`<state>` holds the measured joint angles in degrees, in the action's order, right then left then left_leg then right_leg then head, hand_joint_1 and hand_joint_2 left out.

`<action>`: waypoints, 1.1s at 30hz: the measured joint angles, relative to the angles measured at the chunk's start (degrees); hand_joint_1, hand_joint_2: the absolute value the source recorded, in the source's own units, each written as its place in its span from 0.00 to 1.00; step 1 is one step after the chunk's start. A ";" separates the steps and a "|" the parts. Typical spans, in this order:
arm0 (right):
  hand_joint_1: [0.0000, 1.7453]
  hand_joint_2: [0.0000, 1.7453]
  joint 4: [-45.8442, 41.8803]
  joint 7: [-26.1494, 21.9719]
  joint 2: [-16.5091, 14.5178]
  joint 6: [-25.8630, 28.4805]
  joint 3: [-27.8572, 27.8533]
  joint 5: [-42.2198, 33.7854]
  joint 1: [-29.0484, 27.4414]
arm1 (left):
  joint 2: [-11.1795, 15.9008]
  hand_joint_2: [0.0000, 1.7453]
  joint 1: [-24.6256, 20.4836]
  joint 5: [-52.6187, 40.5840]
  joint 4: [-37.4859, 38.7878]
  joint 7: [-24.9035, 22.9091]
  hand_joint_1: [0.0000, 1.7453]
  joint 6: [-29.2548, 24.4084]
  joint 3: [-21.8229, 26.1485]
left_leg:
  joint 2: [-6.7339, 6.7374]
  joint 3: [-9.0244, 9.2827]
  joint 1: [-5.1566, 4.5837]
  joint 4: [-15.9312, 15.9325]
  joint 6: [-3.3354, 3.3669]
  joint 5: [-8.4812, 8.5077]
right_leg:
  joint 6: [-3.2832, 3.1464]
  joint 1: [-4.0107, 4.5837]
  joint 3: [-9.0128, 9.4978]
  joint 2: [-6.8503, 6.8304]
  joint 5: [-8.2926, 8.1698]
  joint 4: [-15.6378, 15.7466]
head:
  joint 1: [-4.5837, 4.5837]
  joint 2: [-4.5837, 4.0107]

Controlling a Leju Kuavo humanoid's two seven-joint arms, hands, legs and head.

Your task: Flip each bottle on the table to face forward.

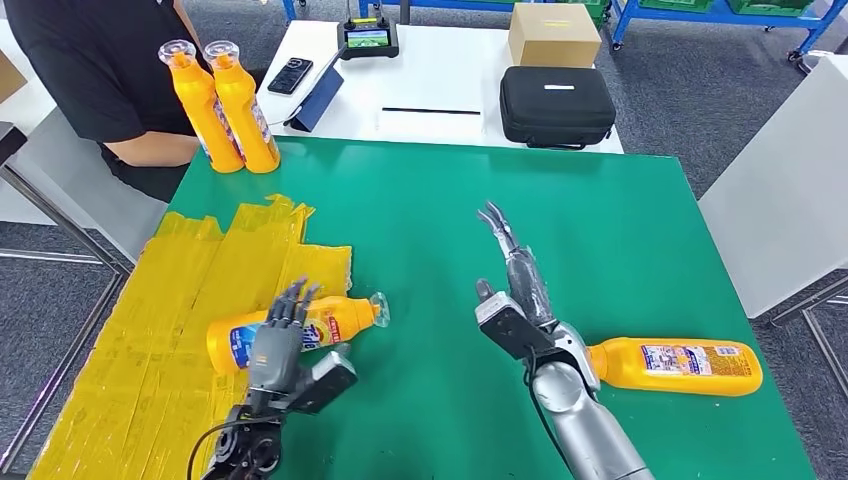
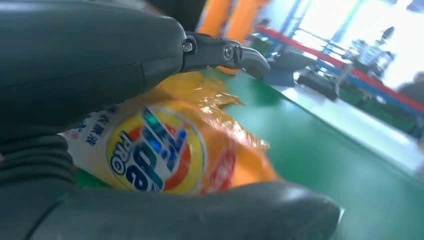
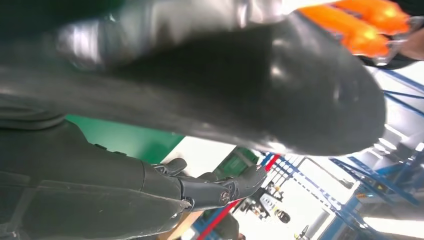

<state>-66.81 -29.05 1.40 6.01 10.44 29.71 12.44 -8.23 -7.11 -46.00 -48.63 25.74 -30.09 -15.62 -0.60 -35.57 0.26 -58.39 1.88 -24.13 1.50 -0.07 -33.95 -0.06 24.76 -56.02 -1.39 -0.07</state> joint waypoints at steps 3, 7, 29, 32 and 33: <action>0.00 0.75 -2.54 1.02 2.06 -0.54 -1.20 1.59 -1.80 | 0.10 0.00 1.20 6.73 -3.71 2.90 0.00 2.16 2.98 | -0.02 -0.05 0.00 0.00 0.00 0.00 | 0.01 0.00 -0.02 -0.02 0.00 0.00 | 0.01 0.00; 0.00 1.00 -5.79 2.09 4.15 -0.89 -2.76 3.20 -3.95 | 0.14 0.00 2.53 11.72 -7.80 5.15 0.00 4.19 5.61 | -0.02 -0.06 -0.01 -0.01 0.00 -0.01 | 0.01 -0.01 -0.07 -0.02 0.01 0.02 | -0.01 0.00; 0.00 1.00 -44.26 -10.57 9.35 -36.13 -54.66 18.14 -30.72 | -3.84 0.00 13.74 32.49 -31.69 13.64 0.00 16.38 24.08 | -0.54 -0.19 -0.04 -0.01 0.01 -0.15 | 0.18 -0.05 -0.10 -0.30 0.16 0.06 | -0.01 0.00; 0.00 1.00 -43.48 -10.69 10.05 -35.40 -57.75 18.25 -30.69 | -4.19 0.00 14.04 32.70 -32.02 13.77 0.00 16.50 24.36 | -0.54 -0.19 -0.04 -0.01 0.01 -0.15 | 0.18 -0.05 -0.09 -0.30 0.16 0.07 | -0.02 0.00; 0.00 1.00 -42.77 -10.70 10.56 -35.11 -58.75 18.79 -30.66 | -4.25 0.00 14.06 32.76 -32.04 13.86 0.00 16.55 24.43 | -0.54 -0.20 -0.04 -0.01 0.02 -0.15 | 0.18 -0.06 -0.09 -0.30 0.16 0.07 | -0.01 0.00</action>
<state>-109.57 -39.75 11.96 -29.10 -48.31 48.49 -18.21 -12.49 6.95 -13.23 -80.67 39.60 -13.55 8.81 -1.14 -35.77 0.21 -58.40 1.90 -24.28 1.68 -0.13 -34.04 -0.35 24.93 -55.95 -1.40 -0.07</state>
